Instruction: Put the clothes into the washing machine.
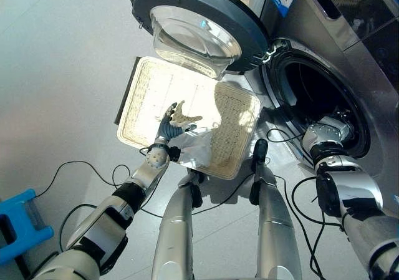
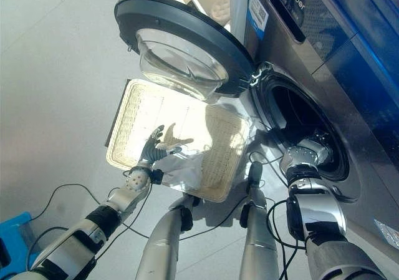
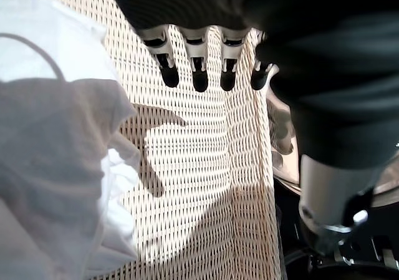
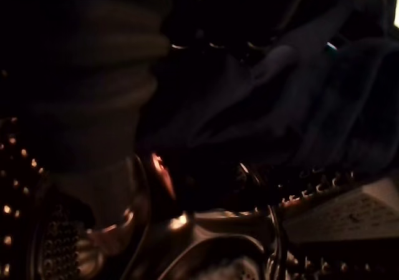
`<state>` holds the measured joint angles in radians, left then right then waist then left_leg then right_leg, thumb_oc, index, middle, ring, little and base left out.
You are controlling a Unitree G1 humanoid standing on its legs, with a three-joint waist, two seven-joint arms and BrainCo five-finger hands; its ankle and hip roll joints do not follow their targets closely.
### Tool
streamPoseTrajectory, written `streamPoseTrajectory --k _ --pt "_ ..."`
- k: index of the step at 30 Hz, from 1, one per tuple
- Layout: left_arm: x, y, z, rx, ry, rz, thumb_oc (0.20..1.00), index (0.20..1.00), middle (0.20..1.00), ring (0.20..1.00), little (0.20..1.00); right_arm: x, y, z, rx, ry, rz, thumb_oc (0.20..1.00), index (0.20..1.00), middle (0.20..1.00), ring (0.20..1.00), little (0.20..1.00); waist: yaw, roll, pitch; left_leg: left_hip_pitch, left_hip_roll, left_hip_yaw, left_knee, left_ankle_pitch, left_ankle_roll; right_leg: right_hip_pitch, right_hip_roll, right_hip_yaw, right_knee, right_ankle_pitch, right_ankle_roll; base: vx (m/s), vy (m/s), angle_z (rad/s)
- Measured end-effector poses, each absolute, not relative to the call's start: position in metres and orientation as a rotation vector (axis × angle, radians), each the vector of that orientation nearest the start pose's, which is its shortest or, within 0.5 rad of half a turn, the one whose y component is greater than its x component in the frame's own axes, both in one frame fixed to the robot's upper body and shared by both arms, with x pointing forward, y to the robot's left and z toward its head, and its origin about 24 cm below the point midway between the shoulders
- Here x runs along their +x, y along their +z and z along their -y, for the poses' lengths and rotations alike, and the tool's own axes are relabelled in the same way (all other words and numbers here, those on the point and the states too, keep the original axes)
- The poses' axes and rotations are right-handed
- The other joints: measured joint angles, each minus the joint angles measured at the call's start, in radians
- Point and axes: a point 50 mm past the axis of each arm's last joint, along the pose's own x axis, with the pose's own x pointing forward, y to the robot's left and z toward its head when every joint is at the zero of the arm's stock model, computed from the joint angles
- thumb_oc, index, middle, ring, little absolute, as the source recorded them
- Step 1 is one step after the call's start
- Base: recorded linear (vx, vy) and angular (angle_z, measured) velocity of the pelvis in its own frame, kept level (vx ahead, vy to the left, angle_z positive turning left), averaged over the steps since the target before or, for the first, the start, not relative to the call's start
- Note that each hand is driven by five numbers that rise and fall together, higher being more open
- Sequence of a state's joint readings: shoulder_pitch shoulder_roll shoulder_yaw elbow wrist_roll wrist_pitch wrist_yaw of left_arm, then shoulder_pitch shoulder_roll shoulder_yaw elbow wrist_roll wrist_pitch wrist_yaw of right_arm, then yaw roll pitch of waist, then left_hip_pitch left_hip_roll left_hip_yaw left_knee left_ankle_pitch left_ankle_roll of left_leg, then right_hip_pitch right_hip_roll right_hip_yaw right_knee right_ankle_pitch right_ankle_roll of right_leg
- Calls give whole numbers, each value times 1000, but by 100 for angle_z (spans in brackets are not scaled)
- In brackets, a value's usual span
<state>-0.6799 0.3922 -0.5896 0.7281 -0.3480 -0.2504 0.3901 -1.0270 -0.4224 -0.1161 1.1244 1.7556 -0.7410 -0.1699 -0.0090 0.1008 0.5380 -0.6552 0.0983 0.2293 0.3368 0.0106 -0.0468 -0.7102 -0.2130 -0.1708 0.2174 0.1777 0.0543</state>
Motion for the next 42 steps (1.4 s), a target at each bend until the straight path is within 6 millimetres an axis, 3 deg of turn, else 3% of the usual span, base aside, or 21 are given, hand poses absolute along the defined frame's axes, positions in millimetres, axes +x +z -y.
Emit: streamPoseTrajectory --k 4,8,10,11,13,15,17,18,22,29,37,42 --pt "359 79 -145 329 4 120 1000 1000 1000 1000 1000 370 156 301 1361 -886 556 1000 1000 1000 1000 1000 0 0 0 0 0 0 -3 0 0 0 0 0 -1 5 -6 0 0 0" --pt "360 80 -143 328 1 123 1000 1000 1000 1000 1000 373 162 297 1168 -903 454 1000 1000 1000 1000 1000 0 0 0 0 0 0 -3 0 0 0 0 -1 -1 5 -6 0 0 0" --pt "360 80 -142 344 4 126 1000 1000 1000 1000 1000 376 164 293 946 -922 365 1000 1000 1000 1000 1000 1 0 0 0 -1 0 -4 0 0 0 0 -1 -1 5 -6 0 0 0" --pt "361 81 -141 434 2 140 1000 1000 1000 1000 1000 381 169 285 547 -923 264 1000 1000 1000 1000 1000 0 0 0 -1 0 -1 -3 0 0 0 0 -1 -1 5 -6 0 0 0" --pt "362 83 -139 562 -10 174 1000 1000 1000 1000 1000 385 172 279 233 -915 205 1000 1000 1000 1000 1000 0 0 0 -1 0 -1 -2 0 0 -1 1 -1 -2 5 -6 0 0 0" --pt "367 92 -139 803 -48 238 1000 1000 1000 1000 1000 385 171 283 -146 -930 123 1000 1000 1000 1000 1000 4 0 0 -6 1 -1 0 0 -1 -3 1 -3 -2 3 -3 -3 3 2" --pt "371 95 -146 935 -46 253 1000 1000 1000 1000 1000 384 169 286 -272 -951 77 1000 1000 1000 1000 1000 1 0 0 -9 1 -2 0 -1 -1 -3 1 -4 -5 2 0 -4 4 2" --pt "377 98 -161 1121 -46 244 1000 1000 1000 1000 1000 381 165 291 -440 -987 18 1000 1000 1000 1000 1000 -1 0 0 -17 1 -1 1 -1 -1 -10 1 -4 -7 2 1 -25 31 -1" --pt "382 96 -177 1351 -68 200 1000 1000 1000 1000 1000 380 161 291 -554 -1011 -31 1000 1000 1000 1000 1000 -5 0 0 -39 2 1 -1 -1 -1 -34 4 -1 -13 10 -5 -21 51 -5" --pt "381 66 -183 1607 -233 -16 1000 1000 1000 1000 1000 386 151 269 -526 -911 -3 1000 1000 1000 1000 1000 -39 0 0 -42 3 18 -11 -5 -3 -52 8 13 -19 10 -4 2 52 -6" --pt "377 57 -170 1926 -445 88 1000 1000 1000 1000 1000 388 153 261 -469 -797 117 1000 1000 1000 1000 1000 -62 -1 -1 -45 5 44 -21 -6 -4 -68 15 37 -34 17 -1 4 44 -7" --pt "373 53 -172 1965 -507 76 1000 1000 1000 1000 1000 387 152 255 -437 -759 164 1000 1000 1000 1000 1000 -83 -1 -1 -58 6 48 -29 -6 -5 -86 19 41 -39 19 -2 1 21 -5"
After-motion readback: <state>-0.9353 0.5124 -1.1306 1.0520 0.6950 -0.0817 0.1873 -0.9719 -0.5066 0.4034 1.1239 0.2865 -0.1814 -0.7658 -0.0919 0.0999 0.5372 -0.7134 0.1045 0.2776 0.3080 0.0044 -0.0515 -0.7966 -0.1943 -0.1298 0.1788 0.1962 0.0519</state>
